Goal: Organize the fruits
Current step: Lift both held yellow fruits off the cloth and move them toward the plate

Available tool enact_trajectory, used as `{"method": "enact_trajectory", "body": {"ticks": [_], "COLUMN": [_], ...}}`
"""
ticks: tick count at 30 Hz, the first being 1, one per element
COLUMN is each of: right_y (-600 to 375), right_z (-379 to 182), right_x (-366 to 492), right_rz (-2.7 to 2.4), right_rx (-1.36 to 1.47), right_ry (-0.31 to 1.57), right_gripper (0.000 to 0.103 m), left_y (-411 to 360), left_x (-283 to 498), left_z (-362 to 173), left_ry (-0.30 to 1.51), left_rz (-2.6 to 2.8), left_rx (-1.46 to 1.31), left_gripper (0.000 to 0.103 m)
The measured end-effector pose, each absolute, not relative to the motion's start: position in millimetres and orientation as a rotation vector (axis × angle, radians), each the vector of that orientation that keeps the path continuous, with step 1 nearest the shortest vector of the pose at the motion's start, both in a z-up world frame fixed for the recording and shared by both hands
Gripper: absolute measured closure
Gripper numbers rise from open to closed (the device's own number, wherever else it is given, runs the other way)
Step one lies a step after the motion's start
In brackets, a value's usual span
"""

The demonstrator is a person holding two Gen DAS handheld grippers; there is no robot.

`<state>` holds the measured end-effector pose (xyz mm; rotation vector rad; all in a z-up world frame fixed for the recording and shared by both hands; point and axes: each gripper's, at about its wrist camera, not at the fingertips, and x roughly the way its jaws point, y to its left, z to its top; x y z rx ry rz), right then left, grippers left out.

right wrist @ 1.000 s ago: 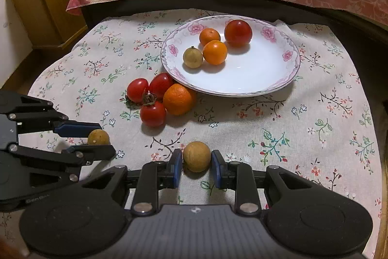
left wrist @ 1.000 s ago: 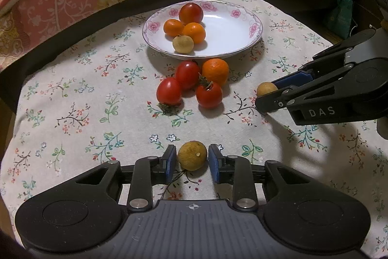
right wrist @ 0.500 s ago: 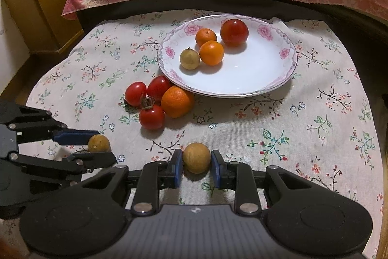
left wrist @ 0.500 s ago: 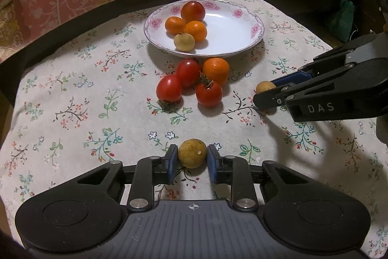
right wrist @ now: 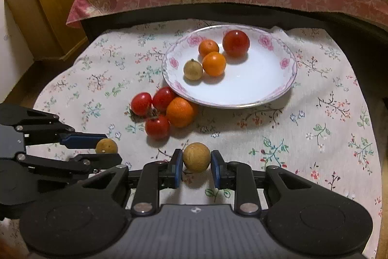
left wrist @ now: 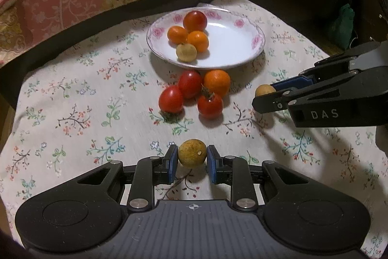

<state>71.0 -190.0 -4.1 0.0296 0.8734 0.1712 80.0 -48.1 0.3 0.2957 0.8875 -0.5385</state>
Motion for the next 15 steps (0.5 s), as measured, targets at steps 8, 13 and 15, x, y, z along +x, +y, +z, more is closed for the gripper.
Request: {"method": "enact_trajectory", "body": {"ticks": [8,13,15], "right_y": [-186.7,-183.8,-182.7], "right_z": [5.6,9.1,10.2], "right_x": [71.7,72.0,72.1], "right_rz": [0.176,0.182,0.185], "right_rx": [0.037,0.038,0.038], "right_ry": [0.845,0.836,0.834], "right_gripper": [0.078,0.077,0.077], "left_y": [-49.5,-51.2,-52.0], "left_x": [85.8,87.2,87.4], "left_z": [10.8,16.5,17.4], "left_ry": [0.860,0.845,0.841], "left_rz": [-0.531,-0.529,-0.531], "left_rx": [0.279,0.272,0.272], "left_gripper": [0.070,0.070,0.070]}}
